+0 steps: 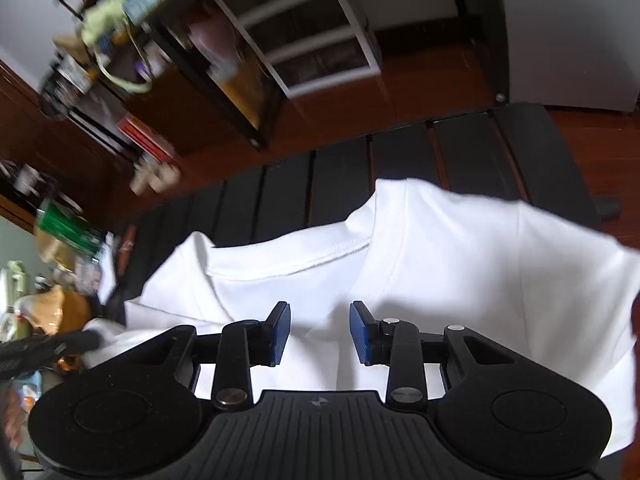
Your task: Fold clothes
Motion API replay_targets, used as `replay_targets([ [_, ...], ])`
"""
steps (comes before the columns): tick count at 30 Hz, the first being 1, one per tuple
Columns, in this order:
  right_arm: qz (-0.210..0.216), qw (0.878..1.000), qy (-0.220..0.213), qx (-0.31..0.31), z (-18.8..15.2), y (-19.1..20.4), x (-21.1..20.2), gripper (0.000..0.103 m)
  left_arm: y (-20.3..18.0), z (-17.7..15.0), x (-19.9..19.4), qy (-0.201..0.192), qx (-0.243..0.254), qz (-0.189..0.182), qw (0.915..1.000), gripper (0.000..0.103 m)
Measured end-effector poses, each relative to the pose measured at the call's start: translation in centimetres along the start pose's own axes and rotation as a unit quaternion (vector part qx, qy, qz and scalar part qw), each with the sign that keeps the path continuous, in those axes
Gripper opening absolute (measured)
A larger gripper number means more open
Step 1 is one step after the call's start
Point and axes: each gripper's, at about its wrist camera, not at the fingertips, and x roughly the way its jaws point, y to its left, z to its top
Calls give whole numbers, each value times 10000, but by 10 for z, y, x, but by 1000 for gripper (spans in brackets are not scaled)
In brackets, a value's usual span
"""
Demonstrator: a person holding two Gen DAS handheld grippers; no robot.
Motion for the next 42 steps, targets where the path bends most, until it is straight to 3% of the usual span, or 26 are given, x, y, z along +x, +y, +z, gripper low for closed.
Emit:
replay_targets([
  [5, -199, 9970, 625, -416, 9, 15, 14, 33, -33, -3, -36, -465, 537, -233, 9972, 3],
  [12, -579, 9873, 1185, -883, 10, 29, 30, 33, -56, -2, -48, -517, 814, -487, 9942, 3],
  [16, -1037, 9752, 1411, -1357, 8, 38, 38, 20, -66, -8, -49, -472, 933, -593, 9927, 3],
  [19, -1496, 9691, 1165, -1576, 8, 34, 33, 20, -65, -10, -48, -487, 943, -543, 9929, 3],
  [21, -1525, 9732, 736, -1556, 8, 29, 21, 20, -58, -8, -45, -484, 848, -445, 9942, 3],
  [23, -1379, 9788, 207, -1498, 3, 21, 3, 26, -49, -6, -39, -457, 777, -323, 9954, 3],
  [26, -988, 9864, -526, -1205, -14, 2, -25, 27, -37, -5, -31, -417, 696, -149, 9966, 3],
  [30, -583, 9898, -843, -985, -45, -15, -40, 27, -7, -8, -6, -163, 520, 10, 9985, 5],
  [35, 128, 9931, -1131, -293, -87, -28, -46, 31, 40, -24, 30, 393, -198, 164, 9989, 14],
  [38, 571, 9865, -1536, 21, -109, -22, -51, 32, 55, -28, 46, 400, -426, 410, 9974, 20],
  [42, 1143, 9772, -1746, 385, -125, -16, -51, 35, 64, -28, 61, 478, -552, 631, 9953, 24],
])
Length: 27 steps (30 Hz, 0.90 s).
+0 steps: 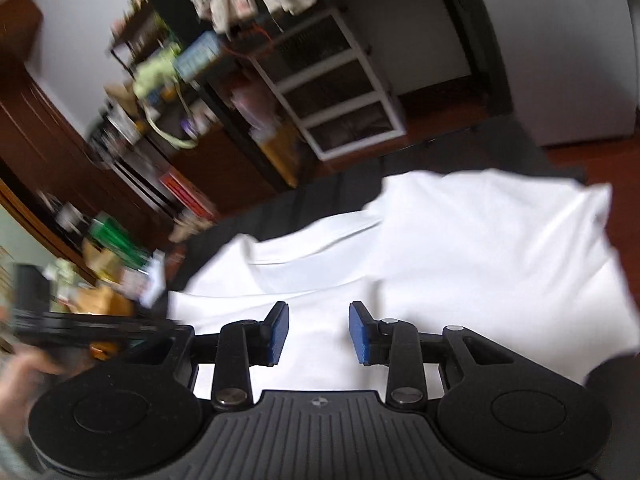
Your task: Fold clothes
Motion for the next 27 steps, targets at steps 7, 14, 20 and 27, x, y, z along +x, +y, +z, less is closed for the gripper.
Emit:
replay_targets([
  [7, 269, 9991, -38, 328, -20, 4, 7, 35, -16, 8, 7, 195, 162, 484, 9985, 23],
  [14, 261, 9991, -106, 328, -25, 4, 6, 35, -44, 2, -17, -228, 717, 721, 9946, 3],
  [20, 173, 9991, -67, 390, -30, -4, 11, 35, -50, 17, -11, -203, 1110, 986, 9887, 17],
  [27, -518, 9969, -213, -552, -40, -3, -10, 35, -24, -1, -33, -550, 589, 828, 9933, 26],
])
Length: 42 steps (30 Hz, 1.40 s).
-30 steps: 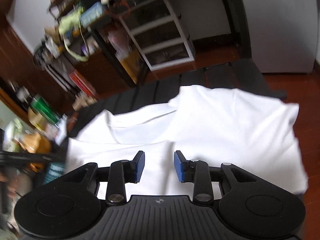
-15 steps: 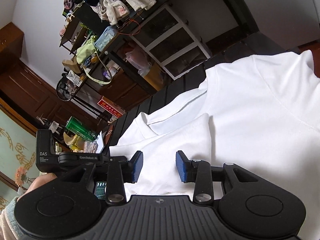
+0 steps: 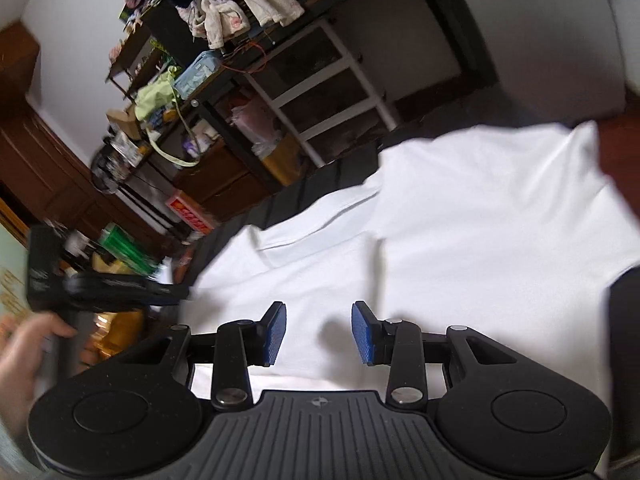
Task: Fold clothes
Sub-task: 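Fold the held shirt side over the back with the left tool and release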
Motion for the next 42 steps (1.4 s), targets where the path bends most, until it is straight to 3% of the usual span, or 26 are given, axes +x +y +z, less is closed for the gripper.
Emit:
replay_targets([
  [3, -354, 9891, 50, -1426, -16, 24, -7, 35, -14, -13, -17, -266, 418, 0, 9988, 26],
  [7, -560, 9718, 232, -2278, -31, 52, 5, 35, -49, -29, -20, -508, 1039, -180, 9931, 26],
  [10, -926, 9600, 254, -2631, -38, 63, 17, 32, -54, -32, 7, -278, 898, -237, 9953, 24],
  [11, -1105, 9567, 234, -2684, -39, 64, 20, 29, -51, -32, 17, -145, 794, -180, 9966, 22],
  [12, -1278, 9533, 214, -2729, -40, 64, 23, 20, -47, -33, 25, -56, 710, -72, 9974, 14],
  [13, -1342, 9545, 201, -2657, -39, 61, 24, 13, -44, -34, 27, -52, 661, -49, 9978, 10],
  [17, -1334, 9638, 163, -2305, -40, 47, 17, 13, -32, -38, 25, -178, 745, -27, 9971, 9],
  [21, -1313, 9634, 278, -2322, -43, 42, 7, 16, -32, -39, 19, -237, 940, -19, 9953, 9],
  [25, -1630, 9577, 149, -2366, -39, 38, -12, 18, -34, -40, 8, -343, 1027, -44, 9941, 14],
  [28, -845, 9769, -265, -1947, -31, 39, -18, 20, -44, -46, -7, -550, 1157, -426, 9908, 29],
  [30, -431, 9830, -262, -1768, -26, 44, -5, 20, -47, -48, -3, -449, 1223, -571, 9898, 29],
  [34, -512, 9883, 198, -1421, -29, 38, 28, 18, -41, -59, 20, 51, 1308, -611, 9895, 27],
  [36, -508, 9866, 109, -1545, -33, 36, 26, 17, -37, -63, 17, -18, 1477, -620, 9871, 22],
  [42, -586, 9813, 102, -1833, -38, 35, 22, 18, -23, -73, 5, -58, 2074, -575, 9766, 22],
])
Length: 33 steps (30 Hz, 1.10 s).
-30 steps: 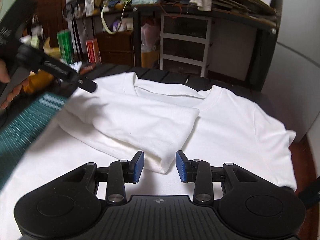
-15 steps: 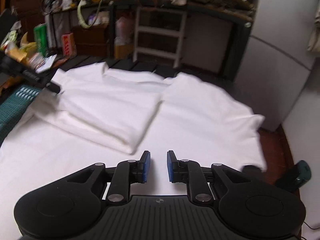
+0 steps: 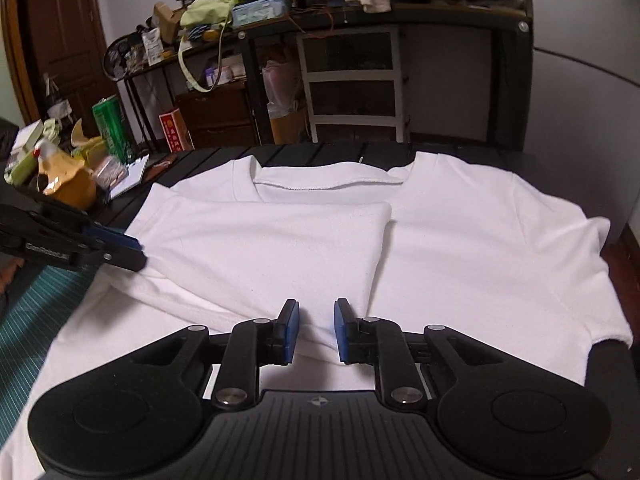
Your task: Fold clothes
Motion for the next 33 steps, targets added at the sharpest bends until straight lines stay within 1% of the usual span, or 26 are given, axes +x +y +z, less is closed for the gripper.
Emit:
replay_targets([
  [3, 6, 9999, 5, 134, 1, -3, -1, 18, 1, -3, -8, 88, 113, 108, 9998, 22],
  [4, 6, 9995, 37, 313, 5, -4, -1, 18, 1, -3, -13, 27, 97, 145, 9998, 22],
  [5, 1, 9990, 39, 437, 8, -4, -2, 18, -2, -3, -19, -115, 160, 150, 9997, 21],
  [6, 28, 9989, -40, 462, 9, -2, -4, 19, -5, -4, -25, -257, 228, 153, 9993, 22],
  [7, 54, 9987, -115, 485, 10, 1, -6, 19, -10, -4, -28, -379, 384, 147, 9984, 23],
  [9, 148, 9991, -166, 361, 11, 10, -6, 19, -25, -5, -25, -429, 874, 176, 9951, 23],
  [11, 152, 9995, -54, 270, 11, 15, 0, 19, -40, -9, -15, -273, 1488, 345, 9879, 23],
  [12, 135, 9996, 2, 247, 10, 16, 2, 19, -45, -12, -11, -208, 1784, 480, 9826, 23],
  [13, 119, 9997, 55, 228, 10, 17, 5, 19, -48, -15, -9, -186, 1985, 546, 9784, 24],
  [14, 130, 9995, 79, 263, 9, 16, 7, 19, -50, -17, -8, -164, 2179, 610, 9739, 25],
  [15, 149, 9994, 73, 298, 8, 15, 7, 19, -51, -18, -7, -169, 2286, 650, 9712, 26],
  [18, 178, 9993, 52, 327, 6, 13, 8, 20, -52, -19, -4, -180, 2666, 835, 9600, 26],
  [19, 185, 9993, 52, 335, 6, 13, 8, 20, -53, -19, -3, -170, 2799, 875, 9559, 21],
  [20, 188, 9992, 55, 341, 6, 13, 8, 19, -52, -18, -3, -170, 2870, 865, 9539, 13],
  [21, 183, 9991, 75, 369, 6, 12, 7, 18, -52, -18, -3, -173, 2953, 861, 9514, 2],
  [23, 156, 9990, 111, 406, 7, 10, 8, 17, -56, -21, -3, -272, 3428, 1018, 9335, 1],
  [24, 142, 9989, 128, 425, 8, 9, 9, 15, -58, -23, -4, -319, 3674, 1096, 9230, 1],
  [25, 128, 9988, 145, 444, 8, 9, 9, 11, -60, -28, -6, -328, 4064, 1176, 9055, 1],
  [29, 182, 9971, 166, 721, 7, 0, 10, 7, -53, -40, -7, 13, 4242, 952, 9006, 2],
  [30, 182, 9967, 170, 772, 7, -1, 10, 4, -51, -40, -8, 91, 4162, 941, 9044, 2],
  [31, 181, 9963, 174, 823, 7, -2, 10, 3, -49, -39, -8, 168, 4081, 929, 9080, 6],
  [32, 182, 9958, 178, 875, 7, -3, 10, 3, -46, -39, -9, 243, 3999, 917, 9116, 6],
  [33, 196, 9952, 196, 937, 8, -4, 9, 3, -43, -37, -10, 279, 3903, 895, 9159, 8],
])
